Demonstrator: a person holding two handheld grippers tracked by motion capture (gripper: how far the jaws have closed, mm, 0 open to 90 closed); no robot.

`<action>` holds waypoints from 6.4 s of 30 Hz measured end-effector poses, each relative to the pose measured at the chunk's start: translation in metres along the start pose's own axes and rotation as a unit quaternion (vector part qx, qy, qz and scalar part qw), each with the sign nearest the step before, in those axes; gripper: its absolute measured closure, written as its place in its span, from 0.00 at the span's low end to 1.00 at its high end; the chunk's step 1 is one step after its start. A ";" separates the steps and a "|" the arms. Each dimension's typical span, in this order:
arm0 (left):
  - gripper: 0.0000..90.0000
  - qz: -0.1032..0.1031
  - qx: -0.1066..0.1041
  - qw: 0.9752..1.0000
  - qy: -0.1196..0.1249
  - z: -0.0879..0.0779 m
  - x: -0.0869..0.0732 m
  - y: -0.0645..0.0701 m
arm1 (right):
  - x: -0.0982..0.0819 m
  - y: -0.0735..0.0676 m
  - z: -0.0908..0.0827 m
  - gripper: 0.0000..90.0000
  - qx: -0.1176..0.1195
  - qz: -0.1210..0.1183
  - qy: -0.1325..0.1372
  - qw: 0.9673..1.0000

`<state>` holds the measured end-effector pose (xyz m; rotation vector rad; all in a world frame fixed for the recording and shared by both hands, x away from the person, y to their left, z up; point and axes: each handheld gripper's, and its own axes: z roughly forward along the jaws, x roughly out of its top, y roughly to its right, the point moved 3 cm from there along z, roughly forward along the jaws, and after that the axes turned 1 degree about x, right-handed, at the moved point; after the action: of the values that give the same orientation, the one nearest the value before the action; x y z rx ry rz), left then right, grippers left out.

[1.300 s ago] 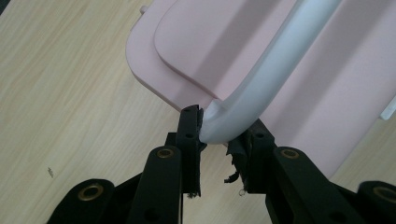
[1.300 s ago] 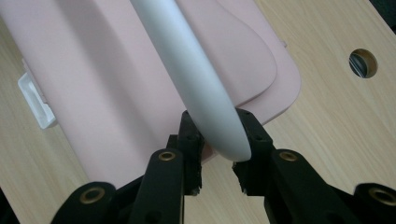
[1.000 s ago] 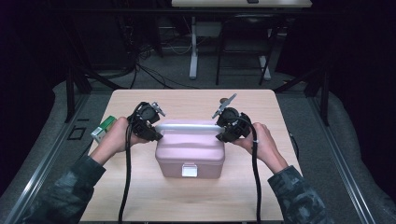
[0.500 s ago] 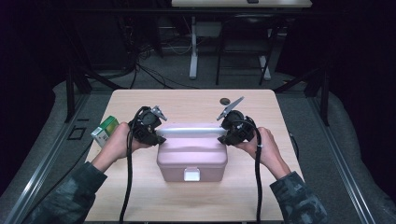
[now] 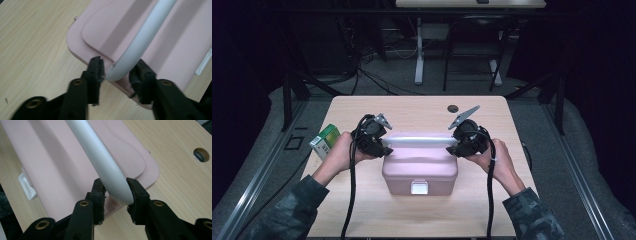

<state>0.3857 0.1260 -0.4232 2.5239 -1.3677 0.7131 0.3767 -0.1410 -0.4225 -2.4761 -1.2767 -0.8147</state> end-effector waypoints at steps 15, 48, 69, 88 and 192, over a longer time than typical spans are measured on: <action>0.21 -0.047 0.015 0.998 0.038 -0.029 -0.035 -0.006 | 0.011 -0.003 0.000 0.68 -0.005 -0.009 0.037 0.999; 0.15 -0.126 0.018 0.992 0.025 0.014 -0.118 0.005 | 0.014 -0.015 0.003 0.77 -0.022 -0.025 0.050 0.998; 0.17 -0.156 0.011 0.987 0.036 0.029 -0.122 0.002 | 0.012 -0.016 0.000 0.78 -0.031 -0.020 0.065 0.997; 0.18 -0.174 0.005 0.983 0.060 0.027 -0.121 0.001 | 0.015 -0.017 -0.005 0.80 -0.047 -0.035 0.072 0.996; 0.40 -0.180 -0.015 0.972 0.150 0.037 -0.076 0.038 | 0.065 0.061 -0.001 0.76 -0.057 0.011 0.084 0.995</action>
<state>0.3310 0.1469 -0.4955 2.4165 -0.7898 0.9359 0.4557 -0.1337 -0.3813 -2.4413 -1.1729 -1.0945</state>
